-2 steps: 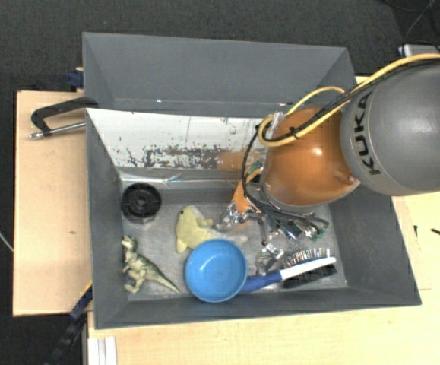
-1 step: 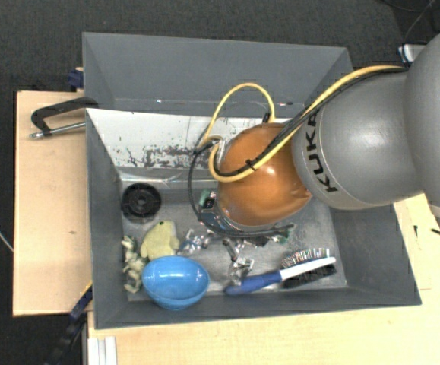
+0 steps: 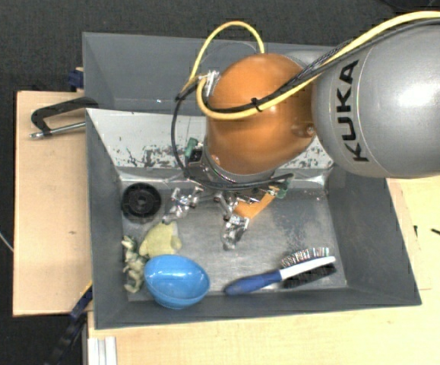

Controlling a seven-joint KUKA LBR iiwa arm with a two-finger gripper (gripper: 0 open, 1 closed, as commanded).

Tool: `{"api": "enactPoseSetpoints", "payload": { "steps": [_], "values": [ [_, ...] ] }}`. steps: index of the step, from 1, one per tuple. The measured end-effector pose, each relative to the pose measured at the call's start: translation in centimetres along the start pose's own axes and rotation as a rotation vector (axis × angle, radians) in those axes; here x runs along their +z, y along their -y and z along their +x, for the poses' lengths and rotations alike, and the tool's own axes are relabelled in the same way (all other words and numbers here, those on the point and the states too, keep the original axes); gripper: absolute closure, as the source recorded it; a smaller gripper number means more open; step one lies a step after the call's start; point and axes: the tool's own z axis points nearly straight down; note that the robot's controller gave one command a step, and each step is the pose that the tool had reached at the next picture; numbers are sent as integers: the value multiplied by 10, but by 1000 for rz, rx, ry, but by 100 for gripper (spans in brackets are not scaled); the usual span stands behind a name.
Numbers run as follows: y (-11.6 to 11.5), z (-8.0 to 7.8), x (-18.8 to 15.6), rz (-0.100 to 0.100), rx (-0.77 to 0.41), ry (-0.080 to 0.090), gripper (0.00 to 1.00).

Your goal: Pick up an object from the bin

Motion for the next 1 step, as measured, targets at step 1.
{"api": "enactPoseSetpoints", "payload": {
  "steps": [1],
  "values": [
    [33,85,103,-16,-103,-18,0]
  ]
}}
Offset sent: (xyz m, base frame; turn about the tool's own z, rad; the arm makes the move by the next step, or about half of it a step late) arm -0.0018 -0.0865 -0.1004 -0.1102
